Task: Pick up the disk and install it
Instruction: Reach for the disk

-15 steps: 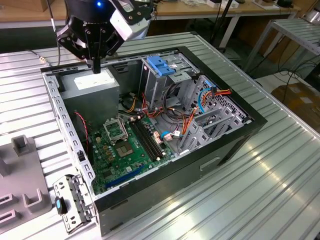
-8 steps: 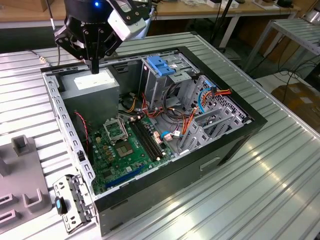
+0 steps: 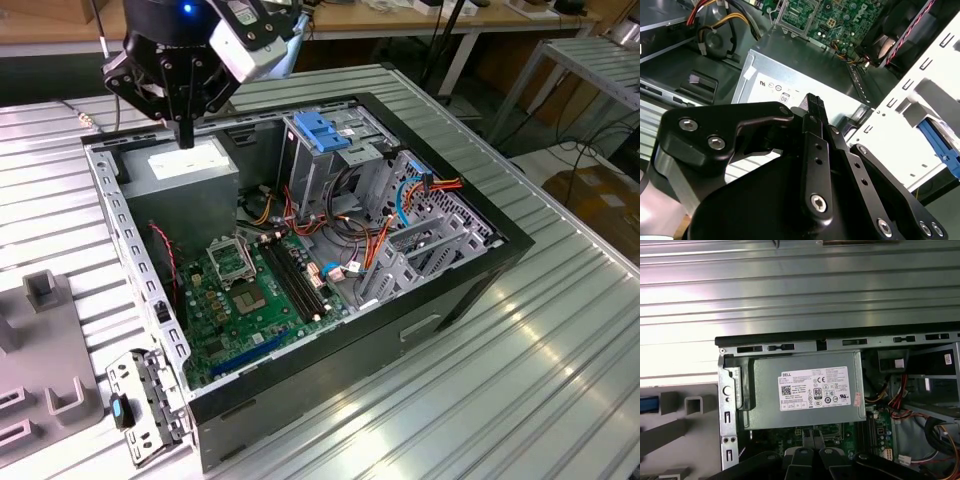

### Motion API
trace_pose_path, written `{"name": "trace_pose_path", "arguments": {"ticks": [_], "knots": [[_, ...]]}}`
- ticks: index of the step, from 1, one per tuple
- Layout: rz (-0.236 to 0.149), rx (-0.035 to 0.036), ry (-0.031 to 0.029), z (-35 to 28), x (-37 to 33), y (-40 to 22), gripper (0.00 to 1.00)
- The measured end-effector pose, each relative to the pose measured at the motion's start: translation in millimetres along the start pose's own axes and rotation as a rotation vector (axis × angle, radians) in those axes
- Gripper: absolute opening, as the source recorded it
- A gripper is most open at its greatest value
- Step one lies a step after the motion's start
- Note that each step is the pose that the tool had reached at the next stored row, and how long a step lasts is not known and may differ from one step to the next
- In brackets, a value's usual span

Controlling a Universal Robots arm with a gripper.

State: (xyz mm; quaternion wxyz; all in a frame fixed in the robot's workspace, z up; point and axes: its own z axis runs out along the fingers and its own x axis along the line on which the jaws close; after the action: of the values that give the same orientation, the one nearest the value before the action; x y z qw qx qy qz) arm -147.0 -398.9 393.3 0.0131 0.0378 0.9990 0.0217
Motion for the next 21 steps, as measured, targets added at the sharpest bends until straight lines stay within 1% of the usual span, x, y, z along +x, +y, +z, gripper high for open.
{"name": "trace_pose_path", "arguments": {"ticks": [21], "knots": [[0.000, 0.0000, 0.0001, -0.2, 8.9, -0.7, 0.11]]}}
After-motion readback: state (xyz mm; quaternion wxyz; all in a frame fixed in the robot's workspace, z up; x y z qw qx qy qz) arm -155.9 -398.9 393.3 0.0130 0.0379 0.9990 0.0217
